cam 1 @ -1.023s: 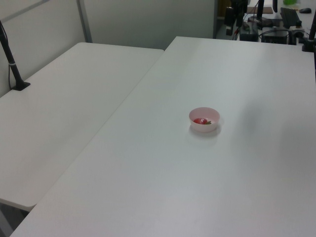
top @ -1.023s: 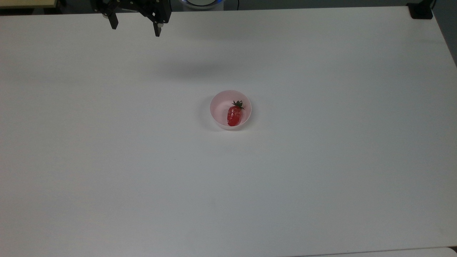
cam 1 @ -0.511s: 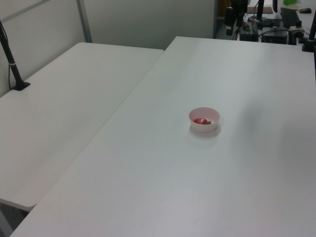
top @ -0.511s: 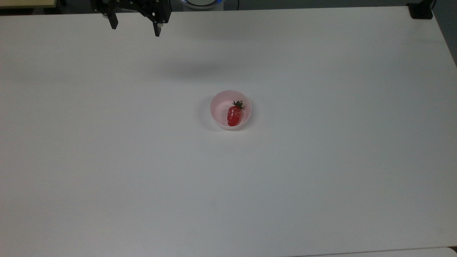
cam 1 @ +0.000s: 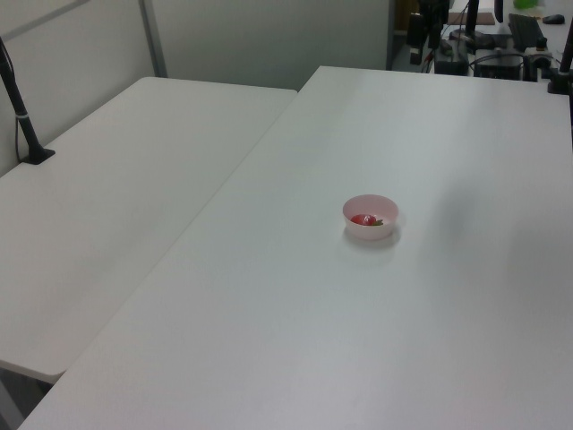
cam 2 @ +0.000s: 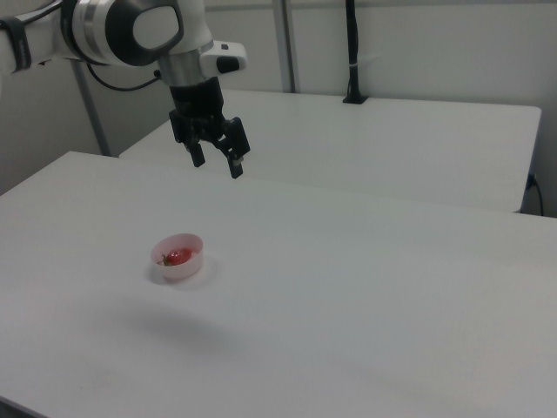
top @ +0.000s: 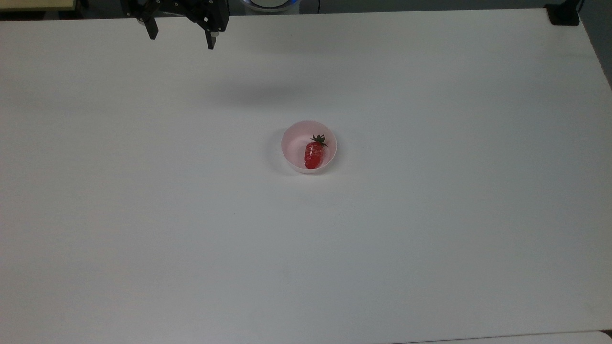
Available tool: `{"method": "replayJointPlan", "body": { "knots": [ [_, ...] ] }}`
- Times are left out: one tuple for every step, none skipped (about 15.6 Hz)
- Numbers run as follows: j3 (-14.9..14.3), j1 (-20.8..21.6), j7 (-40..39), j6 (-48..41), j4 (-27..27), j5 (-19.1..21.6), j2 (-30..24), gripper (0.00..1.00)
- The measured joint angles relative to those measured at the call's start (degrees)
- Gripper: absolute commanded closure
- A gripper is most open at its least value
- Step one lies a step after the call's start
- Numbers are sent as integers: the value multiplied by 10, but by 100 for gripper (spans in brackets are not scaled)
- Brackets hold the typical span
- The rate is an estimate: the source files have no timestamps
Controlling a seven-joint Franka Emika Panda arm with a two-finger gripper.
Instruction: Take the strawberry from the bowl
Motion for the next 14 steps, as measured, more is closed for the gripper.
{"method": "replayJointPlan", "body": {
  "knots": [
    [0,0,0,0,0,0,0,0],
    [0,0,0,0,0,0,0,0],
    [0,0,0,0,0,0,0,0],
    [0,0,0,0,0,0,0,0],
    [0,0,0,0,0,0,0,0],
    [0,0,0,0,0,0,0,0],
    [0,0,-1,0,0,0,1,0],
    [1,0,-9,0,0,0,2,0],
    [2,0,-21,0,0,0,3,0],
    [4,1,-35,0,0,0,5,0],
    [5,2,-44,0,0,0,7,0],
    [7,2,-48,0,0,0,10,0],
    [8,3,-51,0,0,0,15,0],
    [9,4,-52,0,0,0,22,0]
  ]
}}
